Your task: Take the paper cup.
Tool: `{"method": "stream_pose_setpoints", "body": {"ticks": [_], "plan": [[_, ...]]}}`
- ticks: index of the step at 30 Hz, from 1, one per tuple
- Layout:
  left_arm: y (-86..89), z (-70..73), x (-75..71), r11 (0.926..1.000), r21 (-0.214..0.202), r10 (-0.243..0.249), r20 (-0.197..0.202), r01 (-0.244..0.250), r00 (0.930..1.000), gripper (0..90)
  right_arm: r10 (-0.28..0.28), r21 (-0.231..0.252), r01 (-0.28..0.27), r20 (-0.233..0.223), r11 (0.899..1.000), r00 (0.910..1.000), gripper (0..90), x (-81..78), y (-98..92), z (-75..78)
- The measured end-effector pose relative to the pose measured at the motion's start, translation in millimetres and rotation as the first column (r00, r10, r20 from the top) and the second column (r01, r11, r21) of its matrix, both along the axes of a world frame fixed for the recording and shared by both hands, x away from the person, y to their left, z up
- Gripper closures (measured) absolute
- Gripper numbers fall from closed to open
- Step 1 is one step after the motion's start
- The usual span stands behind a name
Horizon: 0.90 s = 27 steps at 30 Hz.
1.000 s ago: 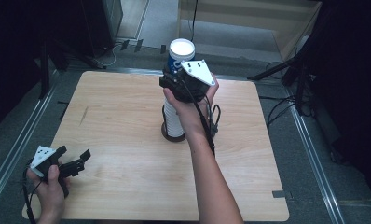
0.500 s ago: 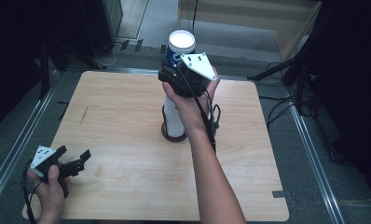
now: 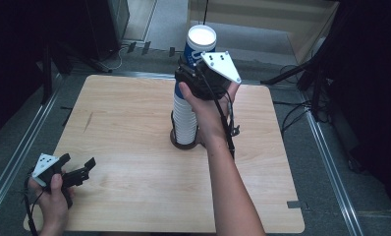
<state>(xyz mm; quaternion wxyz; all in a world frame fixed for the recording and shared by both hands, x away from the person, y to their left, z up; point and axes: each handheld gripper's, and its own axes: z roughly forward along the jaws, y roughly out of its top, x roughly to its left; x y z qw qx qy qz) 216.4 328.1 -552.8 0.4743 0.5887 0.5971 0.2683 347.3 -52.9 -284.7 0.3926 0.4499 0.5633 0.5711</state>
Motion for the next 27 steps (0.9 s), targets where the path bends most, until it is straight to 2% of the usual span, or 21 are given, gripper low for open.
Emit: {"method": "stream_pose_setpoints", "body": {"ticks": [12,27], "plan": [[-0.3,0.0,0.1,1.0000,0.003,0.001,0.000,-0.001,1.0000,1.0,-0.029,0.008,0.029,0.014,1.000,0.9995,20.2,-6.9,-25.6,4.7],[-0.7,0.1,0.1,1.0000,0.007,0.003,0.000,-0.003,1.0000,1.0,-0.075,-0.003,0.075,0.003,0.997,0.9972,20.4,-15.8,-61.6,-8.4]]}}
